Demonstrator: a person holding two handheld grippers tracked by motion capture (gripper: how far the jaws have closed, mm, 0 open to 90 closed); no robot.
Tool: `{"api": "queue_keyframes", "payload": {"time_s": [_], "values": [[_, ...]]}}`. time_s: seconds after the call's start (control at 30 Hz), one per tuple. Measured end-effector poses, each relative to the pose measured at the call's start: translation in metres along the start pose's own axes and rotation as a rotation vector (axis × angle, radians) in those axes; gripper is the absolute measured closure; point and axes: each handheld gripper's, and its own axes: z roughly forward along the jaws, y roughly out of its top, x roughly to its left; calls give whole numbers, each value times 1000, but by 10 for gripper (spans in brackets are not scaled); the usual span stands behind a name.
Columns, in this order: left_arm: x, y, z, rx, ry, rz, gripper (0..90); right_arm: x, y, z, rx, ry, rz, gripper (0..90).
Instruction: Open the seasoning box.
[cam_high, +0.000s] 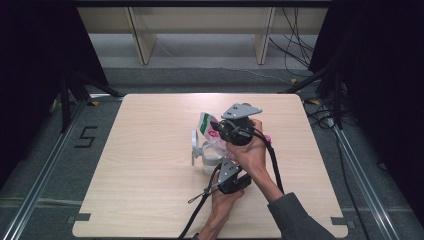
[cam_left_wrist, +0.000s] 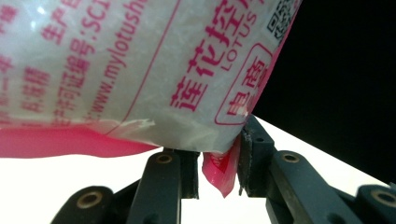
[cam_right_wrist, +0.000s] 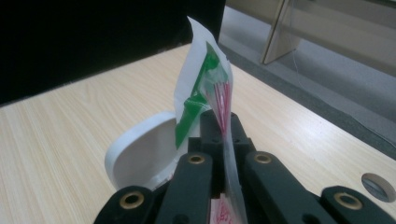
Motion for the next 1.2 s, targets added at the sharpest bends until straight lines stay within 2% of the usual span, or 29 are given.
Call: {"api": "queue_keyframes", "payload": {"time_s": [0.03,0.07,0.1,0.13,0.2,0.27,0.3,0.33,0.43,0.47,0.53,0.57,0.6,0.63,0.67,0.7,0.73,0.83,0.87,0.97,1.0,1.07,1.1,1.17,1.2], "values": [[0,0,-1,3,1,2,719,-2,0,-1,5,6,1,900],[0,1,-1,4,3,4,719,-1,0,-2,-4,3,23,900],[0,1,-3,24,19,10,720,-2,0,-2,-15,3,13,900],[0,0,0,0,3,3,720,-2,0,-1,-16,3,8,900],[0,0,-1,5,2,4,720,0,-1,0,4,4,5,900],[0,1,-2,7,10,14,720,-2,0,0,-7,11,-2,900],[0,1,-2,4,7,6,720,-1,0,-2,-4,11,18,900],[0,0,-1,5,6,4,720,-1,0,0,-9,15,-1,900],[0,1,-2,2,4,6,720,0,0,0,0,9,10,900],[0,1,-2,3,7,7,720,-2,0,0,-7,14,-1,900],[0,0,-1,5,2,4,721,-1,0,0,8,12,15,900],[0,0,-1,3,2,4,721,-1,-1,2,-5,7,-11,900],[0,1,-1,3,5,6,721,-1,0,1,-2,8,-17,900],[-1,1,-2,4,14,8,721,-1,0,-1,7,16,10,900],[-1,2,-3,11,19,9,721,-2,0,0,-6,13,10,900],[-1,0,-1,-1,3,5,721,-1,0,-1,4,13,18,900],[-1,0,-1,-1,6,6,722,-1,0,2,-5,9,-1,900],[-1,2,-2,11,17,11,722,-2,0,-1,3,14,11,900],[0,1,-1,5,7,8,722,-2,0,-1,3,14,13,900],[-2,1,-1,1,13,5,722,0,-1,2,4,4,21,900],[-1,1,0,-6,9,6,722,-1,0,1,7,14,14,900],[-1,1,-1,11,15,13,722,-1,1,2,-10,6,8,900],[-1,1,-1,15,14,20,722,-1,1,2,12,15,-3,900],[-1,1,1,-12,5,3,722,0,1,3,5,2,10,900],[-1,2,0,-9,7,7,722,-1,2,2,11,9,8,900]]}}
